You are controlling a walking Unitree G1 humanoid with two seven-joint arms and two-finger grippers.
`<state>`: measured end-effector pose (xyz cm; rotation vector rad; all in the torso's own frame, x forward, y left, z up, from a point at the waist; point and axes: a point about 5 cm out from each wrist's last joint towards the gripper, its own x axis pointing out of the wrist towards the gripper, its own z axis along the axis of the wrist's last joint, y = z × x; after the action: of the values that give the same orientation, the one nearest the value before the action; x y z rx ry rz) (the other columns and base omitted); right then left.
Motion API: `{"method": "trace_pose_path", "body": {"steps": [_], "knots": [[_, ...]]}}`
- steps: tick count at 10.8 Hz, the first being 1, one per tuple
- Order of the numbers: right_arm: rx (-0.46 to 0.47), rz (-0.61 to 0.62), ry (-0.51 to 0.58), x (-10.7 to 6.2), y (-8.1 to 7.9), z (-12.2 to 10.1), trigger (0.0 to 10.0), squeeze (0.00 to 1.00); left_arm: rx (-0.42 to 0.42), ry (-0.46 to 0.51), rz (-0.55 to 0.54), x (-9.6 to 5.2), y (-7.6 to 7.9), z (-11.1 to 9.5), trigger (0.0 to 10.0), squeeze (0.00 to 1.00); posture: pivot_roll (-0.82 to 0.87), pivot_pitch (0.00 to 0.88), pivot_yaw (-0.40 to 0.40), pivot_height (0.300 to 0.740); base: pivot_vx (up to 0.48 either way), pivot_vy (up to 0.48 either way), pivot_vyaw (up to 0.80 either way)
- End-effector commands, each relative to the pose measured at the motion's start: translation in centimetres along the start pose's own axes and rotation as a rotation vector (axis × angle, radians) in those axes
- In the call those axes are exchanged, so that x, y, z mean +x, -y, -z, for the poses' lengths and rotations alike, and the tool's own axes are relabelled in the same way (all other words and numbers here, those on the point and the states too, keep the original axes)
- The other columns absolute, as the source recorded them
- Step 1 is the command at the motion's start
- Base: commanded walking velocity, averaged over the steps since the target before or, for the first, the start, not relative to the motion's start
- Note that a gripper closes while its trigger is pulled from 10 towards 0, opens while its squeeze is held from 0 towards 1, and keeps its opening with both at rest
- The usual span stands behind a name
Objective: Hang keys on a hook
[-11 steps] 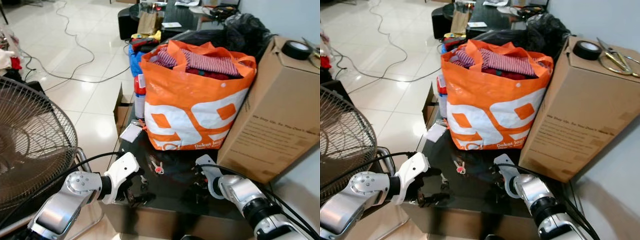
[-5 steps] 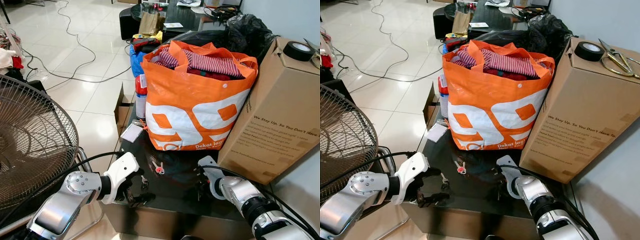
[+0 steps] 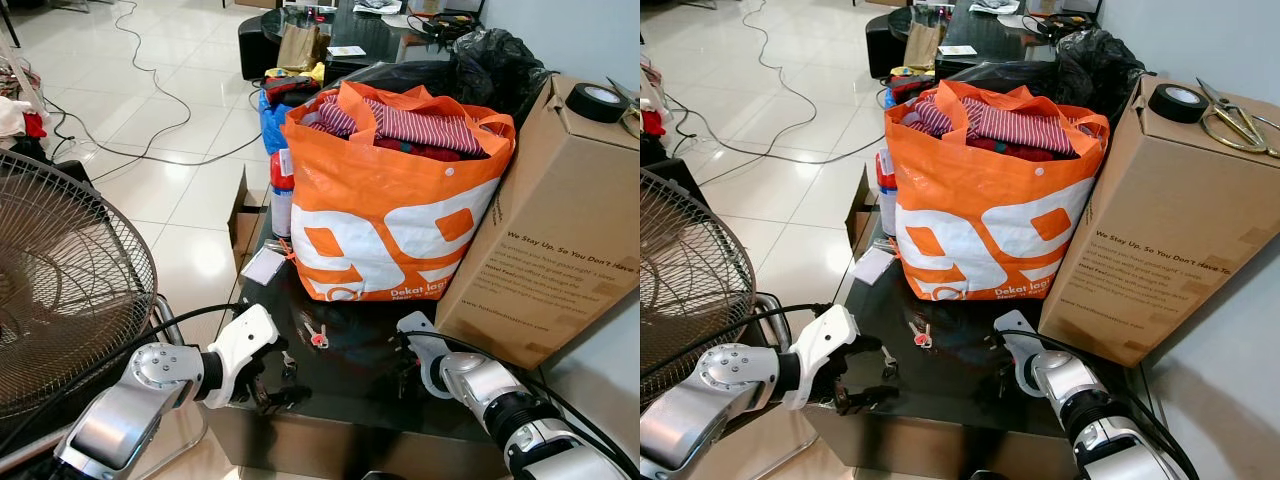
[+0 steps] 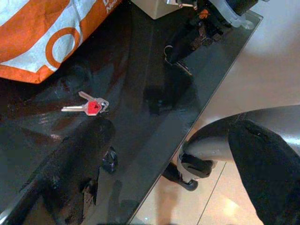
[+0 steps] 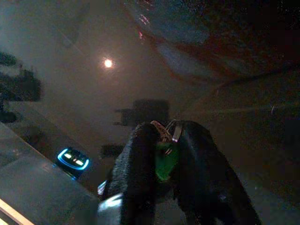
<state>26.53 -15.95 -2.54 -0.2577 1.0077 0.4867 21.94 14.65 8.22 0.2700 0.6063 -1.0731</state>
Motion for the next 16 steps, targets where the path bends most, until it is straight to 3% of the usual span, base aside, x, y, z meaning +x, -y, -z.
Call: {"method": "trace_pose_path", "body": {"steps": [1,5,7,9,10,12,13,14,15,16], "knots": [[0.008,0.012,-0.031,-0.1,0.4,0.6,0.0,0.0,0.01,0.014,0.005,0.1,0.2,-0.3,10.0,0.0,-0.14,0.0,-0.074,0.74,0.0,0.0,0.0],[0.016,0.009,0.046,-1.0,1.3,-0.6,0.0,0.0,0.011,0.031,-0.007,0.6,-0.1,-0.6,10.0,0.0,-0.15,0.0,-0.051,0.74,0.0,0.0,0.0],[0.016,0.0,0.126,-2.4,1.9,-1.3,0.0,0.0,0.002,0.059,-0.051,0.7,-0.2,-0.8,10.0,0.0,-0.13,0.0,-0.045,0.74,0.0,0.0,0.0],[0.025,0.004,0.27,-5.2,1.8,-2.2,0.0,0.0,0.013,0.126,-0.201,0.4,-1.1,-1.4,10.0,0.0,-0.11,0.0,-0.04,0.74,0.0,0.0,0.0],[0.064,0.013,0.365,-6.7,1.6,-2.7,0.0,0.0,0.02,0.163,-0.292,0.0,-1.7,-1.8,10.0,0.0,-0.07,0.0,-0.052,0.74,0.0,0.0,0.0],[0.283,0.039,0.661,-10.4,0.6,-4.2,0.0,0.0,0.0,0.317,-0.589,-1.9,-3.9,-4.0,10.0,0.0,-0.03,0.0,-0.054,0.74,0.0,0.0,0.0],[0.522,0.061,0.928,-13.0,-0.3,-5.5,0.0,0.0,-0.048,0.469,-0.721,-2.9,-4.6,-5.9,10.0,0.0,-0.02,0.0,-0.045,0.74,0.0,0.0,0.0],[0.541,0.106,0.973,-13.5,-0.4,-5.6,0.0,0.0,-0.056,0.49,-0.721,-2.9,-4.6,-6.1,10.0,0.0,-0.02,0.0,-0.038,0.74,0.0,0.0,0.0],[0.467,0.225,1.0,-14.2,-0.9,-6.0,0.0,0.0,-0.016,0.448,-0.73,-2.3,-4.8,-5.9,10.0,0.0,-0.03,0.0,-0.027,0.74,0.0,0.0,0.0],[0.485,0.256,1.015,-14.3,-0.9,-6.4,0.0,0.0,0.009,0.417,-0.765,-2.0,-5.3,-5.6,10.0,0.0,-0.04,0.0,-0.011,0.74,0.0,0.0,0.0]]}}
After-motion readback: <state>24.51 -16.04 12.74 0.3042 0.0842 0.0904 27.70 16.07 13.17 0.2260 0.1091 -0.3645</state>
